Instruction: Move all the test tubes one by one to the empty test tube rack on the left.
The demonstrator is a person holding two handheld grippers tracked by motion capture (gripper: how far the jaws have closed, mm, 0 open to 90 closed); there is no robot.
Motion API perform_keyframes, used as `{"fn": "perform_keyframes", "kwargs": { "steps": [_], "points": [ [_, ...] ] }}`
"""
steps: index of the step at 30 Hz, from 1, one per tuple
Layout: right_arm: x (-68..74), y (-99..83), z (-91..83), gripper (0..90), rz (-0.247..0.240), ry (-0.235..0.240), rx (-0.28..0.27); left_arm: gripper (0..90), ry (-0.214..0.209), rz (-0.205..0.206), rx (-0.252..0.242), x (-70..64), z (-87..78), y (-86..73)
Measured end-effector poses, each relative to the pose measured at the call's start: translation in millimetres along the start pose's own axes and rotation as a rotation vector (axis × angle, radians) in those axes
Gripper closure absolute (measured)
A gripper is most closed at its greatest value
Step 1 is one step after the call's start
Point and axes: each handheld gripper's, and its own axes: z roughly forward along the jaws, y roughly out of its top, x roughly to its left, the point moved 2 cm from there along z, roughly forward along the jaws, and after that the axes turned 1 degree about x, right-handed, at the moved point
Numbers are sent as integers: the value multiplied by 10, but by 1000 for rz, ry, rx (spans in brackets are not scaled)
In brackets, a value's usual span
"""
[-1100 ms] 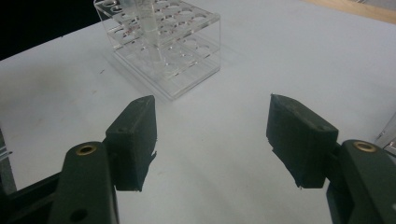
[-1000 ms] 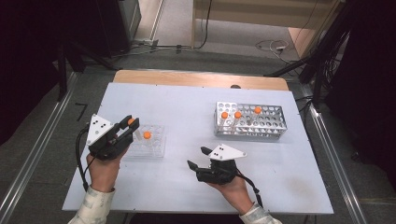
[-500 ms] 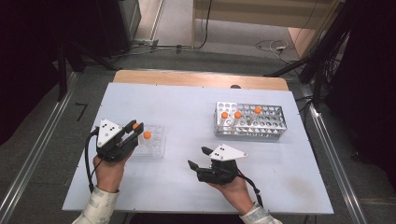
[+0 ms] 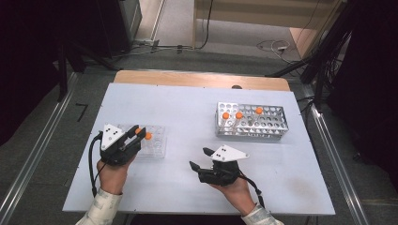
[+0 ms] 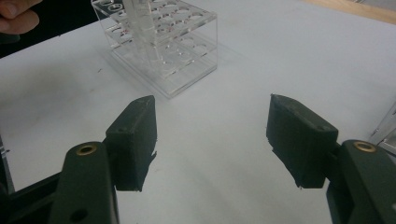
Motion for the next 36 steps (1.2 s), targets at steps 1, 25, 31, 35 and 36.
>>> {"fn": "perform_keyframes", "kwargs": {
  "steps": [1,25,31,35,36],
  "points": [
    [-2,0,1,319,0,0,0,680,-3,-5,-1,3,-1,0],
    [-161,31,-71,324,12,-54,-23,363,-39,-71,-23,6,-82,78],
    [-388,44,-158,327,53,-124,-40,234,-1,-71,-20,12,-76,82],
    [-510,63,-236,331,74,-162,-65,218,8,-74,-23,18,-77,83],
    [-537,66,-252,331,80,-170,-69,214,10,-74,-23,20,-78,84]
  ]
}}
